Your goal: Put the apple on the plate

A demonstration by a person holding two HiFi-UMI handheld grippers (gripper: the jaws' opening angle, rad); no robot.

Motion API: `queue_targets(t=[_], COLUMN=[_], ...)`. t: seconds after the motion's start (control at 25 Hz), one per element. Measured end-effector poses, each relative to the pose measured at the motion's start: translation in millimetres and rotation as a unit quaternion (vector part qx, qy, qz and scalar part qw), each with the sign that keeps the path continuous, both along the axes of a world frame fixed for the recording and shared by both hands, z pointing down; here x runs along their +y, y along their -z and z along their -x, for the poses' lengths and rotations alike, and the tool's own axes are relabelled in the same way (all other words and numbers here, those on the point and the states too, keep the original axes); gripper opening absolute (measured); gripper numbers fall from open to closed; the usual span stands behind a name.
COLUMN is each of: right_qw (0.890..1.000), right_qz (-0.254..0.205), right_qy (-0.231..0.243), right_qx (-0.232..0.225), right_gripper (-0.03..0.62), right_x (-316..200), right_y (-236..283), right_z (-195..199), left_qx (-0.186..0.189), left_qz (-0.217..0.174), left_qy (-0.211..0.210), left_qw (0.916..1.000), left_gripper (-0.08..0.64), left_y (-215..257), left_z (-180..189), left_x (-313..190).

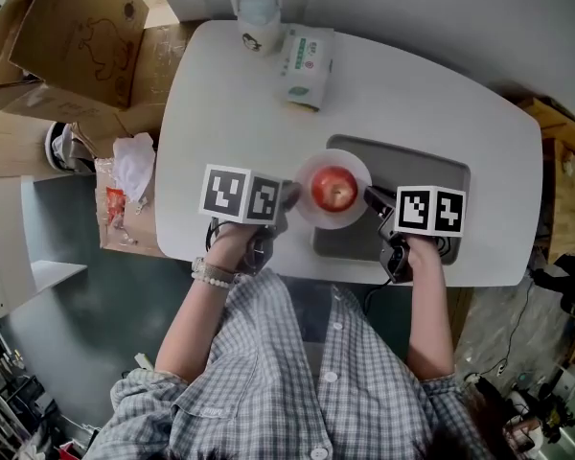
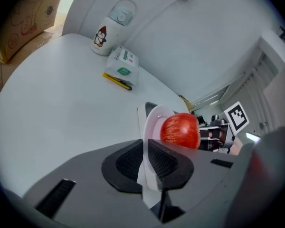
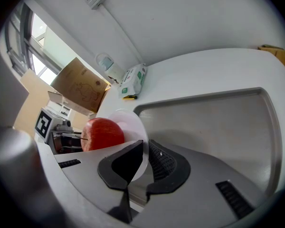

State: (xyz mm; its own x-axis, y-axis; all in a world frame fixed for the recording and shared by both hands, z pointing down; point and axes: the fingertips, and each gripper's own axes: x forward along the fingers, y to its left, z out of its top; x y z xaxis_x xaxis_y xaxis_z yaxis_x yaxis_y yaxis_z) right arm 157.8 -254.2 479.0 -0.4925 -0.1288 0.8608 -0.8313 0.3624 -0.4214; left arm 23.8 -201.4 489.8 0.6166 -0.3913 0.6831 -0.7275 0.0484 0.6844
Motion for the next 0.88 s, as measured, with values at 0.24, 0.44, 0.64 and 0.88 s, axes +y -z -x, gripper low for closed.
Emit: queue_targets(t=[0.24,0.44,0.64,0.88], right_qw=[1.0,0.999,0.999,0.998], right_qz=[0.007,0.015,0.02,0.031], right_qy=[-0.012,-0.027,-0.04,-0.057], right_qx=[0.008,0.01,0.011,0.013], right_gripper=[0.049,0.049,0.049,0.049], right_x=[-1.9,-2.7,-4.1,-4.3], right_y=[-6.2,-11.0,-17.2,-25.4], right_z=[-25.8,-44.7,-59.9,-79.1], left_qx=[0.004,0.008,-0.002,-0.006], left_qz=[0.01,0.017,0.024,0.035], left_qy=[-0.021,-0.037,-0.055,-0.074], left_qw=[0.9997,0.9991,0.9982,0.9966], left_gripper=[0.04,0.04,0.04,0.04], left_y=[-7.4,-11.0,-16.7,-23.6], left_z=[-24.5,-42.5,-56.3,-73.8], left_x=[-5.4,-8.3,-13.8,-18.0])
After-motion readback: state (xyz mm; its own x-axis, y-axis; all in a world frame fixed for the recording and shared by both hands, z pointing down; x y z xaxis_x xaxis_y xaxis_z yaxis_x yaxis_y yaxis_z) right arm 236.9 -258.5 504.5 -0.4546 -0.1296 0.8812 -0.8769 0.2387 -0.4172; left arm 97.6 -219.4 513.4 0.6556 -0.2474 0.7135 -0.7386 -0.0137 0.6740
